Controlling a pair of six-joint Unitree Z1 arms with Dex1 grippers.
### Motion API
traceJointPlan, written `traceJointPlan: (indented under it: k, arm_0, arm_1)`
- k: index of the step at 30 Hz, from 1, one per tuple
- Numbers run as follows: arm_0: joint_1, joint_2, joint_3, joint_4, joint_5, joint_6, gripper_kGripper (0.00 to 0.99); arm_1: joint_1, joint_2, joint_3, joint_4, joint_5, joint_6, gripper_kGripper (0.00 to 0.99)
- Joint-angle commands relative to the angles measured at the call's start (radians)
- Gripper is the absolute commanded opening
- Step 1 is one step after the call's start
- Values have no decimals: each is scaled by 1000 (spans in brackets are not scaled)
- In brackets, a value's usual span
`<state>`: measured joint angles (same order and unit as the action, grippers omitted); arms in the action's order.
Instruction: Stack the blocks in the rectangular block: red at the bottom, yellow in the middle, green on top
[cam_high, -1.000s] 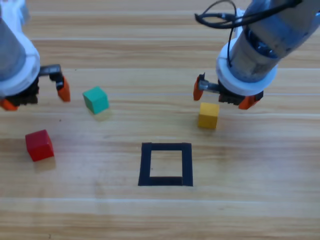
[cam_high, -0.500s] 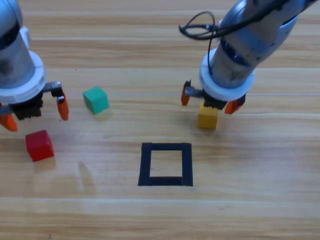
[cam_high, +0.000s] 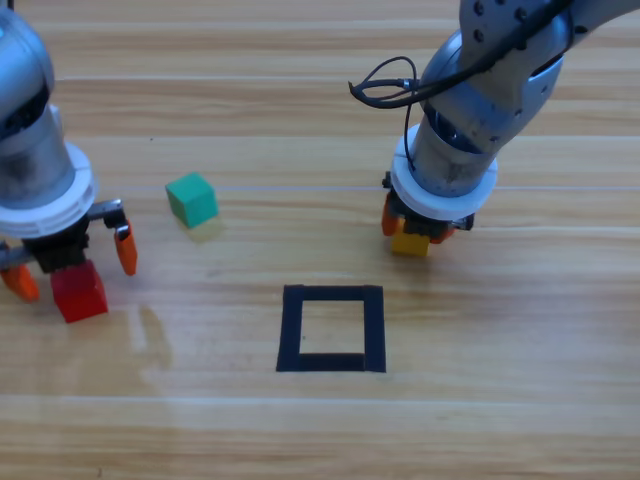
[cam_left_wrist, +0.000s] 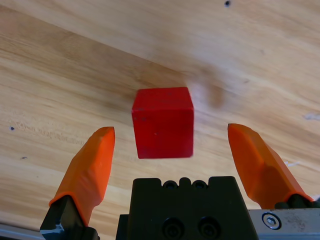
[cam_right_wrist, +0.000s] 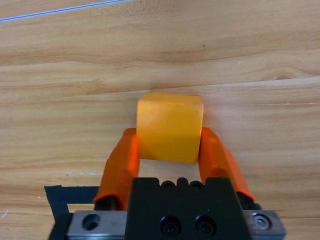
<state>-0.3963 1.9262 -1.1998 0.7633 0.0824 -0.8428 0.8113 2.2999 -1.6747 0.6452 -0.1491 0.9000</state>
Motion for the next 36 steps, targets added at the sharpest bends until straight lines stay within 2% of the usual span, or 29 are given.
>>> traceJointPlan:
  k: [1, 4, 10, 14, 18, 20, 23, 26, 29, 33, 36]
  arm_0:
    - [45, 54, 45, -47, -20, 5, 960]
    - [45, 66, 54, -68, -23, 5, 959]
    - [45, 79, 92, -122, -27, 10, 930]
    - [45, 86, 103, -144, -26, 21, 885]
    - [47, 86, 105, -147, -21, 37, 713]
    - [48, 82, 105, -147, -18, 47, 574]
    - [53, 65, 105, -147, -9, 68, 281]
    - [53, 31, 86, -137, -3, 108, 101]
    - [36, -6, 22, -105, 3, 171, 66]
    - [-55, -1, -129, 1, -6, 234, 32]
    - [-128, 40, -239, 48, -39, 312, 23]
  arm_1:
    - [-35, 76, 15, 24, 57, -19, 28]
    - [-37, 59, 27, 42, 55, -29, 28]
    - [-17, -76, -28, 245, -14, -58, 29]
    - [5, -212, 35, 312, -55, -50, 92]
    - [16, -347, 133, 309, -58, -50, 92]
    - [29, -399, 168, 309, -66, -49, 92]
    - [42, -459, 225, 310, -73, -38, 92]
    - [43, -465, 253, 309, -70, -36, 92]
    - [46, -458, 271, 301, -67, -36, 92]
    - [48, -456, 288, 287, -66, -38, 84]
    - [49, -454, 300, 275, -64, -41, 84]
